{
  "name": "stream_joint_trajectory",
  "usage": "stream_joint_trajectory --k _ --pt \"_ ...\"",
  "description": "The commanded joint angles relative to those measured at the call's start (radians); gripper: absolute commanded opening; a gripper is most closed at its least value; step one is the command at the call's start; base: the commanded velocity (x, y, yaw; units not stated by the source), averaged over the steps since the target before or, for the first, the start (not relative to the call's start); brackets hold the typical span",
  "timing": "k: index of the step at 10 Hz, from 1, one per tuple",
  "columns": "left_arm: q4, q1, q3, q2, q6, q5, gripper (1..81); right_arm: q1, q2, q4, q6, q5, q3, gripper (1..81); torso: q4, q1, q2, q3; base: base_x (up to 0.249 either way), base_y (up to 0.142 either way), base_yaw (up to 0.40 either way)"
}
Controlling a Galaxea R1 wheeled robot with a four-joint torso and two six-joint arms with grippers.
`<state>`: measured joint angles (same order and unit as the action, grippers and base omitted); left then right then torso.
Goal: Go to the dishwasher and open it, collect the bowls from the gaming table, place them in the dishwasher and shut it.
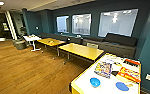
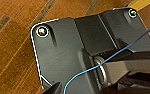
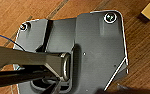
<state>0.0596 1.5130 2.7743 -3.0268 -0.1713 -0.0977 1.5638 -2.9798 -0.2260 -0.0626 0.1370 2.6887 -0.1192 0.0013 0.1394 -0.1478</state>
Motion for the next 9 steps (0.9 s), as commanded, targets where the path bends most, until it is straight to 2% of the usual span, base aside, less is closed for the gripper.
stream_joint_trajectory --k 1,9 --pt "0.002 -0.047 0.002 0.003 -0.005 0.049 81.1 -0.041 0.009 -0.003 0.003 -0.048 0.0 81.1 0.0 0.0 0.0 0.0 0.0 0.0 -0.4" --pt "0.006 -0.047 0.002 0.005 0.001 0.049 81.1 -0.046 -0.003 0.002 0.003 -0.048 0.002 81.1 0.0 -0.001 0.0 0.0 0.0 0.0 -0.4"
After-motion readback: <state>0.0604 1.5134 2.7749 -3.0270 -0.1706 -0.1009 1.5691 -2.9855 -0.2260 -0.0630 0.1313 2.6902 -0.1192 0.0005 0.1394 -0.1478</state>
